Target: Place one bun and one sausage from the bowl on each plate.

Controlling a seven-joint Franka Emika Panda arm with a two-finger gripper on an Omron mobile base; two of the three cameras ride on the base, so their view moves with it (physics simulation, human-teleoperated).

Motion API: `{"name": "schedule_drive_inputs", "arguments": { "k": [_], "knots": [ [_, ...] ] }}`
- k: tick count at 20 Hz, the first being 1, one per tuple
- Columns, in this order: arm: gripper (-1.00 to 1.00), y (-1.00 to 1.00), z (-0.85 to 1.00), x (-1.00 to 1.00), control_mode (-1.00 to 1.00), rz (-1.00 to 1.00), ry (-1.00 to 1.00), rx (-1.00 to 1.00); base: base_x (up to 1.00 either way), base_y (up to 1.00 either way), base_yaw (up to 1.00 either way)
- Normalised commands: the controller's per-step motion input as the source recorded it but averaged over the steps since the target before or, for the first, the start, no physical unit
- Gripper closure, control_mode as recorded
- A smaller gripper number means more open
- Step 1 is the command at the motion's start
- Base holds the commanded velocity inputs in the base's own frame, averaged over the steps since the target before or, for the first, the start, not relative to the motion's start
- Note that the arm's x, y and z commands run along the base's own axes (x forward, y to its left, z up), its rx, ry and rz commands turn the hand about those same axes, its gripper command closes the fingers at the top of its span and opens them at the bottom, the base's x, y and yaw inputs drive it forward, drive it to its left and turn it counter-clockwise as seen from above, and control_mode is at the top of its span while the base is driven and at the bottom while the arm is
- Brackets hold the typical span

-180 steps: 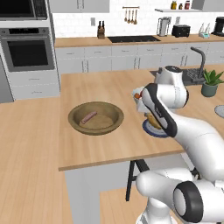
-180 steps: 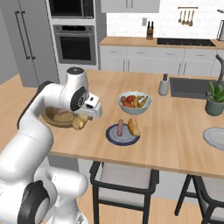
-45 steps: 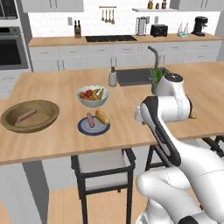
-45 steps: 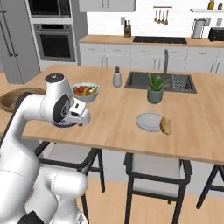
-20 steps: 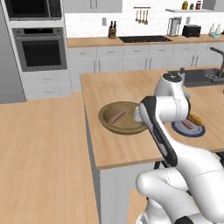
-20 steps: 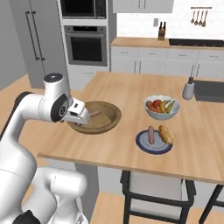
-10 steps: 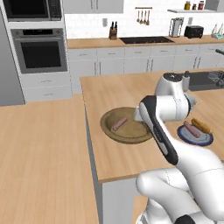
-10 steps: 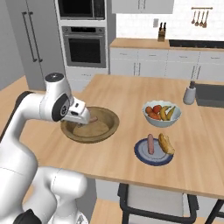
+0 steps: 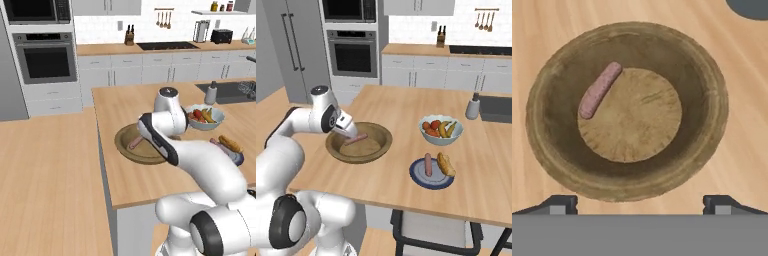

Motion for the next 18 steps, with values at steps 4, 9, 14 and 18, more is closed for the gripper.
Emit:
{"name": "schedule_drive_inputs", "arguments": {
  "k": [4, 9, 14, 18],
  "knots": [
    [-1.00, 0.03, -0.62, 0.87, -1.00, -0.42, 0.00, 0.19, 0.00, 0.00, 0.00],
    [-1.00, -0.17, -0.24, 0.99, -1.00, -0.11, 0.06, 0.26, 0.00, 0.00, 0.00],
    [-1.00, 0.03, -0.31, 0.98, -1.00, -0.12, 0.03, 0.03, 0.00, 0.00, 0.00],
    [-1.00, 0.17, -0.54, 0.71, -1.00, -0.10, 0.06, 0.00, 0.00, 0.00, 0.00]
  ]
}}
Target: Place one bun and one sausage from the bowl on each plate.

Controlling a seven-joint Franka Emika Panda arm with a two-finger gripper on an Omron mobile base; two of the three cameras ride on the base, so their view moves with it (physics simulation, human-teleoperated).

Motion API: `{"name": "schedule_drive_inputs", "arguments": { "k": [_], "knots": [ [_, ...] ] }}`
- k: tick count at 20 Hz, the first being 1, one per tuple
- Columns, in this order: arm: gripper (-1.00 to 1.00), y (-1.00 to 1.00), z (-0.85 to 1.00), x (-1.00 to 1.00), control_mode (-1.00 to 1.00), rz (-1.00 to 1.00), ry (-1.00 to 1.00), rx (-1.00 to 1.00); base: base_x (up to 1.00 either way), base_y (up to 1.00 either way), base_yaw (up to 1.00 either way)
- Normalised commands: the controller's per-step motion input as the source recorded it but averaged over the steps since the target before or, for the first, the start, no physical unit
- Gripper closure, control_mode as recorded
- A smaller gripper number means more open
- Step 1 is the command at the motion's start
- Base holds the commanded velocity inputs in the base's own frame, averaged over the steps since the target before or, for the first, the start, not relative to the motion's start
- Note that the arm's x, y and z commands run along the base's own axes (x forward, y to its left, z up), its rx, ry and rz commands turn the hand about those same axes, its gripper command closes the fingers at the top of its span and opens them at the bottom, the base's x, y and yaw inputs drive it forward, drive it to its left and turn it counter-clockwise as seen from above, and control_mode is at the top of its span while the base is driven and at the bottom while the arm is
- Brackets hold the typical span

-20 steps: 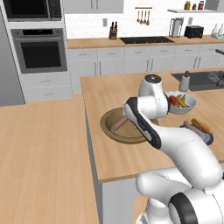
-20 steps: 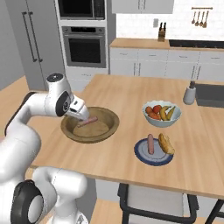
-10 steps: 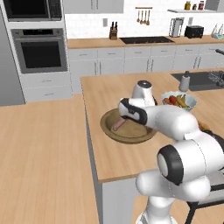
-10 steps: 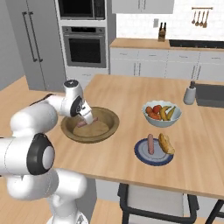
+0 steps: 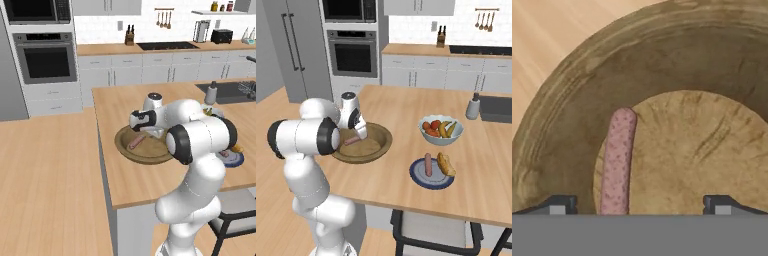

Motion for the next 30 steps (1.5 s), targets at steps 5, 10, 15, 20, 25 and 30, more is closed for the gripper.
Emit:
{"name": "schedule_drive_inputs", "arguments": {
  "k": [5, 10, 15, 20, 25, 30],
  "knots": [
    [-1.00, 0.01, -0.60, 0.54, -1.00, -0.06, 0.08, 0.04, 0.00, 0.00, 0.00],
    [-1.00, 0.00, -0.43, 0.24, -1.00, 0.00, 0.10, 0.06, 0.00, 0.00, 0.00],
    [-1.00, 0.00, -0.52, 0.00, -1.00, 0.00, 0.08, 0.04, 0.00, 0.00, 0.00],
    [-1.00, 0.00, -0.33, 0.00, -1.00, 0.00, 0.01, 0.00, 0.00, 0.00, 0.00],
    [-1.00, 0.00, 0.00, 0.00, -1.00, 0.00, 0.00, 0.00, 0.00, 0.00, 0.00],
    [1.00, 0.00, 0.00, 0.00, -1.00, 0.00, 0.00, 0.00, 0.00, 0.00, 0.00]
  ]
}}
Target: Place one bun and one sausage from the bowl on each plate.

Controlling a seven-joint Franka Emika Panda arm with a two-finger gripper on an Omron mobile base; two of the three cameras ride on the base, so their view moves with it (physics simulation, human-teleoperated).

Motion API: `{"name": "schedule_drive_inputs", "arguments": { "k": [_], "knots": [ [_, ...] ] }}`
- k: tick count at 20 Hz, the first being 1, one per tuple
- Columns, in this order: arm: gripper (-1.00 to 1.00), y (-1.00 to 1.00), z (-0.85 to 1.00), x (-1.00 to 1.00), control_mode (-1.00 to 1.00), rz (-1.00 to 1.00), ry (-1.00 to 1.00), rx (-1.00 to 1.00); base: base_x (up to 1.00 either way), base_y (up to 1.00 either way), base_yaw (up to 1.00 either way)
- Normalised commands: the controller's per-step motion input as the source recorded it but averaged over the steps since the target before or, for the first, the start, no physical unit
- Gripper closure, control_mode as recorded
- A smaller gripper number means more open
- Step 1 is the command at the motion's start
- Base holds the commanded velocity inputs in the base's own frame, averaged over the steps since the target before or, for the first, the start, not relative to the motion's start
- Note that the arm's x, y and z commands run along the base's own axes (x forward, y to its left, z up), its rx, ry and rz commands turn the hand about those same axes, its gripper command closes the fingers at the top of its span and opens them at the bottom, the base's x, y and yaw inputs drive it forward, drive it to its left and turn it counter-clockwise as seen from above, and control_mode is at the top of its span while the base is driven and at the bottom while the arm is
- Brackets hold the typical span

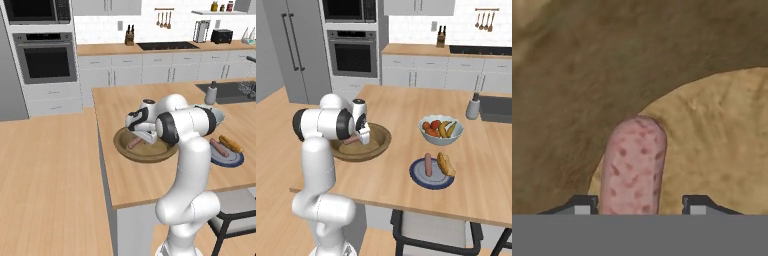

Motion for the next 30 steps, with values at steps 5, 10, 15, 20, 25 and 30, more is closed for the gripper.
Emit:
{"name": "schedule_drive_inputs", "arguments": {
  "k": [5, 10, 15, 20, 25, 30],
  "knots": [
    [1.00, 0.00, 0.00, 0.00, -1.00, 0.00, 0.00, 0.00, 0.00, 0.00, 0.00],
    [1.00, -0.14, 0.21, -0.07, -1.00, 0.00, 0.00, 0.00, 0.00, 0.00, 0.00],
    [1.00, -0.38, 0.64, -0.42, -1.00, 0.01, 0.00, -0.02, 0.00, 0.00, 0.00],
    [1.00, -0.62, 0.53, -0.53, -1.00, 0.05, 0.00, -0.03, 0.00, 0.00, 0.00],
    [1.00, -0.18, 0.58, -0.58, -1.00, 0.16, 0.02, -0.08, 0.00, 0.00, 0.00],
    [1.00, 0.00, 0.56, -0.62, -1.00, 0.23, 0.08, -0.08, 0.00, 0.00, 0.00]
  ]
}}
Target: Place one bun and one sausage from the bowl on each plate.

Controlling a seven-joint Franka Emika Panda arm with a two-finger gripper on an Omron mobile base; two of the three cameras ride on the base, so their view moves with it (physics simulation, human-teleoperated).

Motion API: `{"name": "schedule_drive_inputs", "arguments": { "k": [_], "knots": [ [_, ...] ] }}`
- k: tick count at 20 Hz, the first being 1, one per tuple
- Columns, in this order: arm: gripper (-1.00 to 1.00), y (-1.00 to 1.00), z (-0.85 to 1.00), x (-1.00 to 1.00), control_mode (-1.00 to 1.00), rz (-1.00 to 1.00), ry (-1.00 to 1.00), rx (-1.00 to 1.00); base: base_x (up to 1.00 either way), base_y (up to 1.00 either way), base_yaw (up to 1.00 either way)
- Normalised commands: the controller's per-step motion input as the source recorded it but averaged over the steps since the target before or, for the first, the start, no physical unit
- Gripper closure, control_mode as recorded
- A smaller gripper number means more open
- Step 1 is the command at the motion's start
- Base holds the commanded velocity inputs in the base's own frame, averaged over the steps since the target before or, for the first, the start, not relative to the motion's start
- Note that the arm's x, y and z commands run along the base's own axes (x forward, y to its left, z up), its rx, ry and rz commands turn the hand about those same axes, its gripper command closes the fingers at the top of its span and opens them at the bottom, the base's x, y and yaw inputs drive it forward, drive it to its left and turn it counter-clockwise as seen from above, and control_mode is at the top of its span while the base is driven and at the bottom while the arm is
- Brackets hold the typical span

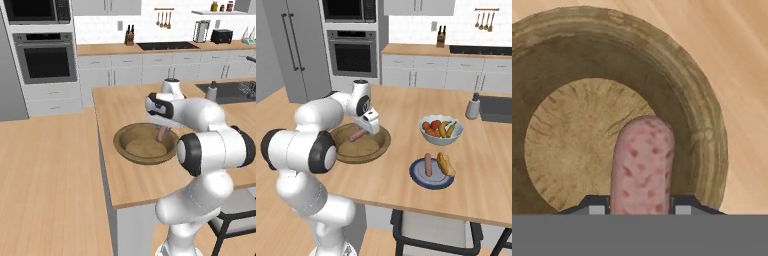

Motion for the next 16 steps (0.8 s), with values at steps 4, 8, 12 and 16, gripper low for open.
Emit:
{"name": "schedule_drive_inputs", "arguments": {
  "k": [4, 8, 12, 16],
  "knots": [
    [1.00, 0.36, 0.43, -0.66, -1.00, 0.29, 0.09, -0.13, 0.00, 0.00, 0.00],
    [1.00, 0.34, 0.27, -0.86, -1.00, 0.24, 0.02, -0.05, 0.00, 0.00, 0.00],
    [1.00, 0.27, 0.31, -0.86, -1.00, 0.22, 0.00, 0.00, 0.00, 0.00, 0.00],
    [1.00, 0.11, 0.39, -0.66, -1.00, 0.11, 0.00, 0.00, 0.00, 0.00, 0.00]
  ]
}}
